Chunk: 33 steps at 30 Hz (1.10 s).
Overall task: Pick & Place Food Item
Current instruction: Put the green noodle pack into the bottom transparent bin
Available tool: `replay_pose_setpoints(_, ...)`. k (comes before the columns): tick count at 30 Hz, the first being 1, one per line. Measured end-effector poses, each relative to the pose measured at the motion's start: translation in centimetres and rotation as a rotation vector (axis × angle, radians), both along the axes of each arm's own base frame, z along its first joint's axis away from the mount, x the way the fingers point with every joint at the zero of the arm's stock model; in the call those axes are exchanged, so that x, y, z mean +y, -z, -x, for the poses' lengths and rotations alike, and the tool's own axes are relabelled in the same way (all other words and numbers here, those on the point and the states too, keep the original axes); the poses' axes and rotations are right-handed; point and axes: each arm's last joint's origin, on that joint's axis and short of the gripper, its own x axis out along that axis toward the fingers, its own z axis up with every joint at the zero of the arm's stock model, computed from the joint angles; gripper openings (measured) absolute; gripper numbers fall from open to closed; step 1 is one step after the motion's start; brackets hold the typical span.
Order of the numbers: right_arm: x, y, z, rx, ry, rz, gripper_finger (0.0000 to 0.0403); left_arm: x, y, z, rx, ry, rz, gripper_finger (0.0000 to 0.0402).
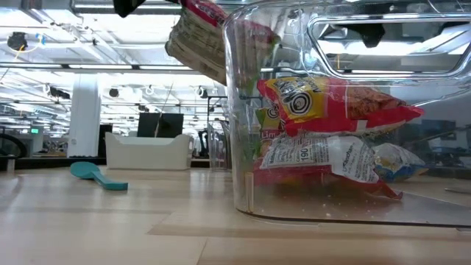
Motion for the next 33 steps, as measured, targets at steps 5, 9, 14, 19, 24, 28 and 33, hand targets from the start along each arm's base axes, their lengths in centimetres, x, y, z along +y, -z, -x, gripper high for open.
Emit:
replay_pose_setpoints(5, 1.4, 0.3, -0.6, -0.008, -0.062, 0.012, 0.0248, 0.7, -0.1, -0.4, -0.014, -0.03, 0.007, 0.0)
replay_pose_setpoints(9, 2.4, 1.1, -1.4, 0.017, -0.09, 0.023, 0.0248, 1.0, -0.2, -0.6, -0.025, -0.04, 0.012, 0.0)
replay_pose_setpoints(14, 3.5, 2.0, -2.0, 0.031, -0.04, 0.052, 0.0248, 0.8, -0.5, -0.9, -0.068, -0.039, 0.036, 0.0)
replay_pose_setpoints(19, 4.8, 2.7, -1.8, 0.051, 0.047, 0.103, 0.0248, 0.6, -0.9, -1.1, -0.105, -0.014, 0.076, 0.0)
replay_pose_setpoints(24, 6.0, 3.0, -1.2, 0.044, 0.106, 0.142, 0.0248, 0.1, -1.7, -1.6, -0.168, 0.093, 0.108, 0.0)
replay_pose_setpoints(28, 6.8, 2.9, -0.5, 0.032, 0.138, 0.184, 0.0248, -0.1, -2.6, -2.0, -0.243, 0.17, 0.125, 0.0)
replay_pose_setpoints(33, 7.7, 2.9, 0.2, 0.024, 0.139, 0.223, 0.0248, 0.6, -2.9, -2.5, -0.267, 0.188, 0.142, 0.0)
